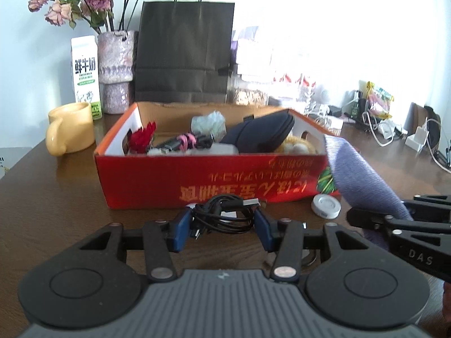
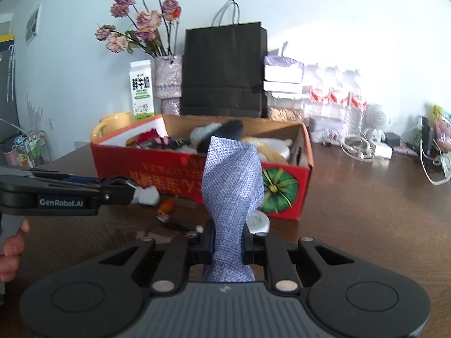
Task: Organize objects
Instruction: 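Grasp the small black cable with the left tool while the right tool carries the cloth toward the box, then carry the cable with the left tool into the box while the right tool releases the cloth there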
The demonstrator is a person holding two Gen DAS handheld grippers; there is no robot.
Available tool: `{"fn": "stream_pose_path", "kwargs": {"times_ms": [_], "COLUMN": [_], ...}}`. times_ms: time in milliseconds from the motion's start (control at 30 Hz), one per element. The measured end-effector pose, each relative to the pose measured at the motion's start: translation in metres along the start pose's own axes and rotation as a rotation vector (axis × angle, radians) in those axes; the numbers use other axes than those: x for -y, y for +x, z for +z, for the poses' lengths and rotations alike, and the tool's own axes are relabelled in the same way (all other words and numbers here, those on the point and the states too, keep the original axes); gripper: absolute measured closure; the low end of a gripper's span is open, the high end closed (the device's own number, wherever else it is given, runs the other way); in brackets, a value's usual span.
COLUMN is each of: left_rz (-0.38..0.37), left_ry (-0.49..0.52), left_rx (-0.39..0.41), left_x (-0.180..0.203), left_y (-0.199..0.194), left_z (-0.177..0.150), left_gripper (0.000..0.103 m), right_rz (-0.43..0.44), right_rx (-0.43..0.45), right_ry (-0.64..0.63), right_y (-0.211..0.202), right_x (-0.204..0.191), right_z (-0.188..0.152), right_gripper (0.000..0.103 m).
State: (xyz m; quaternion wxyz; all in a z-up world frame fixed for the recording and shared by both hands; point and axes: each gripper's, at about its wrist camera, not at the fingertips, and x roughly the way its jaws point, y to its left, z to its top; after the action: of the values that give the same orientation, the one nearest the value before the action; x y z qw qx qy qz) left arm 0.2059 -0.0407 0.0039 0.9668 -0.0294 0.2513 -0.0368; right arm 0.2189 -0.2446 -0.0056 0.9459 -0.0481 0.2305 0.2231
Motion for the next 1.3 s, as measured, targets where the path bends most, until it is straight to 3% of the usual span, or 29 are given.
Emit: {"fn": "stream_pose_path", "kwargs": {"times_ms": [333,633,933,1300], "left_rz": [-0.011,0.012,0.033,0.026], "left_ry": [-0.009,-0.043,-0.088,-0.093], "left_rx": [0.094,0.147,0.153,0.112], "left_x": [-0.011,-0.029,-0.048,-0.057], "left_y": [-0.01,0.012,0.05,0.078], "left_z": [0.036,0.075,0.104,0.105], "left_gripper": [0.054,0.054,0.054,0.053], "right_rz": [0.057,0.071,0.045,0.04], "right_rx": [0.064,0.085,0.057,0.029], "right_ry": [-0.065,-0.076,-0.076,-0.048], "right_y": [0.018,0.06,0.112,0.14], "right_x": [-0.032,-0.046,-0.044,-0.034], "right_z": [0.046,0.089,0.116,0.113], "right_gripper": [0.089,0.088,0.088,0.086]}}
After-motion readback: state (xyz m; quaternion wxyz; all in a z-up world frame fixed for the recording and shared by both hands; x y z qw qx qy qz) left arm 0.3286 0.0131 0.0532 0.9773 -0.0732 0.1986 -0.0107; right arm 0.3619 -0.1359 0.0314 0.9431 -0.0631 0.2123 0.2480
